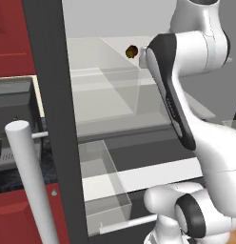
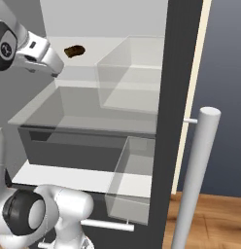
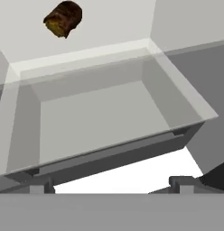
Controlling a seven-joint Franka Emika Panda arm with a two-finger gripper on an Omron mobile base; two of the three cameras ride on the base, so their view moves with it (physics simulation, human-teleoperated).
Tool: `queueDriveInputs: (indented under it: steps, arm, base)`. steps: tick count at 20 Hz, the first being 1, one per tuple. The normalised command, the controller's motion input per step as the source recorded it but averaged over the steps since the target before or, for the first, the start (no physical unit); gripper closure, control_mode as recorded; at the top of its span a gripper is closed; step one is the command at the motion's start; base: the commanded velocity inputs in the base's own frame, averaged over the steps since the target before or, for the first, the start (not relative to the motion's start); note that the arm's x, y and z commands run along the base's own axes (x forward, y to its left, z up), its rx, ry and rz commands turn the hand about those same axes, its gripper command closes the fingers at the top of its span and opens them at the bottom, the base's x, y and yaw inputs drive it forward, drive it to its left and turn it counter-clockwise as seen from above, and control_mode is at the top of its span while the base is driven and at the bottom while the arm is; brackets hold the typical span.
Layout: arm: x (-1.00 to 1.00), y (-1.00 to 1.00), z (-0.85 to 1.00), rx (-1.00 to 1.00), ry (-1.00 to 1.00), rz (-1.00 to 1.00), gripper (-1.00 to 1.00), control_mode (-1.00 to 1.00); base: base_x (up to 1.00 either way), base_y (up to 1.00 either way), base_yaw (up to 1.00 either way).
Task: Place the cold items (sweet potato and peach) from the fridge in one tupperware on the dining counter. Place the warm items (hot dog and kebab skewer) in the stove area in another tupperware.
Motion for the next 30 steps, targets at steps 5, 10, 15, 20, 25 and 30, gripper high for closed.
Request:
queueDriveInputs:
  steps: [5,10,15,20,25,30]
  arm:
    - [0.78,0.06,0.0,0.0,0.0,-0.07,-1.0,-1.0]
    - [0.79,0.18,0.0,0.0,-0.02,-0.02,-1.0,-1.0]
    - [0.75,0.12,0.0,0.01,0.0,-0.02,-1.0,-1.0]
    - [0.74,0.05,0.0,0.0,0.0,-0.06,-1.0,-1.0]
    - [0.67,0.07,0.0,0.0,0.0,-0.05,-1.0,-1.0]
    - [0.55,0.12,0.0,0.01,0.0,-0.02,-1.0,-1.0]
  base:
    - [0.0,0.0,0.0]
    - [0.0,0.0,0.0]
    - [0.0,0.0,0.0]
    - [0.0,0.0,0.0]
    - [0.0,0.0,0.0]
    - [0.0,0.0,0.0]
